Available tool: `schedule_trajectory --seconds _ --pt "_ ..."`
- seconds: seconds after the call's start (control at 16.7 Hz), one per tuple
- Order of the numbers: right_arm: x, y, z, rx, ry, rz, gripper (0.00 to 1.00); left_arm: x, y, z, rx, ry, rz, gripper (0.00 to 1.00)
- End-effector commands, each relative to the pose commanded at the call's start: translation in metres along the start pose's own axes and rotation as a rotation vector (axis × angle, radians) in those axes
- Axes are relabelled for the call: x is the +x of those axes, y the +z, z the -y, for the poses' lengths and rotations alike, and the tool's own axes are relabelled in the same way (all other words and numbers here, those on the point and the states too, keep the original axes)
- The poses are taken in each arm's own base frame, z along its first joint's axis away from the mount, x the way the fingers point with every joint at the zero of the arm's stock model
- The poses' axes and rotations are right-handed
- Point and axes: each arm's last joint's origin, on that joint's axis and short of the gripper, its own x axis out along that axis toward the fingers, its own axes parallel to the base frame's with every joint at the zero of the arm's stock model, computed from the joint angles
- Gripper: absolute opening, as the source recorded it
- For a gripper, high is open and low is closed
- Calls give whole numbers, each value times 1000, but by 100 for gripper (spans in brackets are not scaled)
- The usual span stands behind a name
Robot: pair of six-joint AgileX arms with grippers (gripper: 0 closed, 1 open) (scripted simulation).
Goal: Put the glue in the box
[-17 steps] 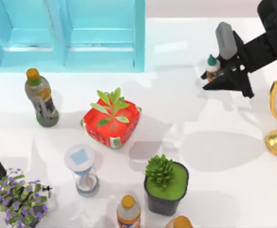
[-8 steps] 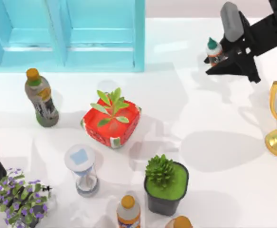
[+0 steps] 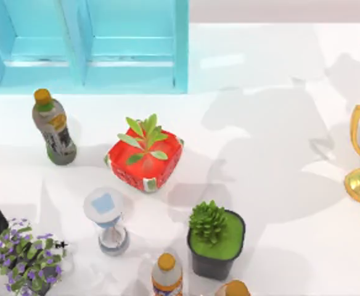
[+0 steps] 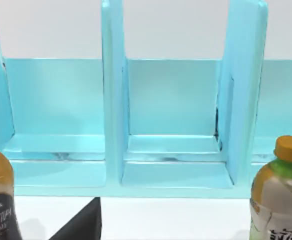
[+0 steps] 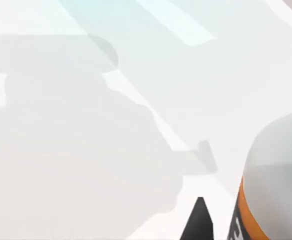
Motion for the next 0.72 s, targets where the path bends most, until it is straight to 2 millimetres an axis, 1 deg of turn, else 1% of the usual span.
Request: schedule_trajectory --seconds 0.12,0.18,0.24,0.36,0.42,0.54,0.6,0.72 --pt "-51 -29 3 97 -173 28 0 0 0 0 0 0 0 100" --pt "-75 -45 -2 145 -255 43 0 0 0 0 0 0 0 100" --pt "-97 -61 -10 193 -333 59 0 0 0 0 0 0 0 100" --pt "-132 -93 -38 286 -472 92 0 0 0 0 0 0 0 100" --pt "-145 -108 -56 328 -533 110 0 0 0 0 0 0 0 100" --pt "-160 -133 -97 405 -633 146 0 0 0 0 0 0 0 100" --pt "-164 -144 -118 438 -674 164 0 0 0 0 0 0 0 100" --pt "-164 -159 -158 490 -740 196 0 0 0 0 0 0 0 100"
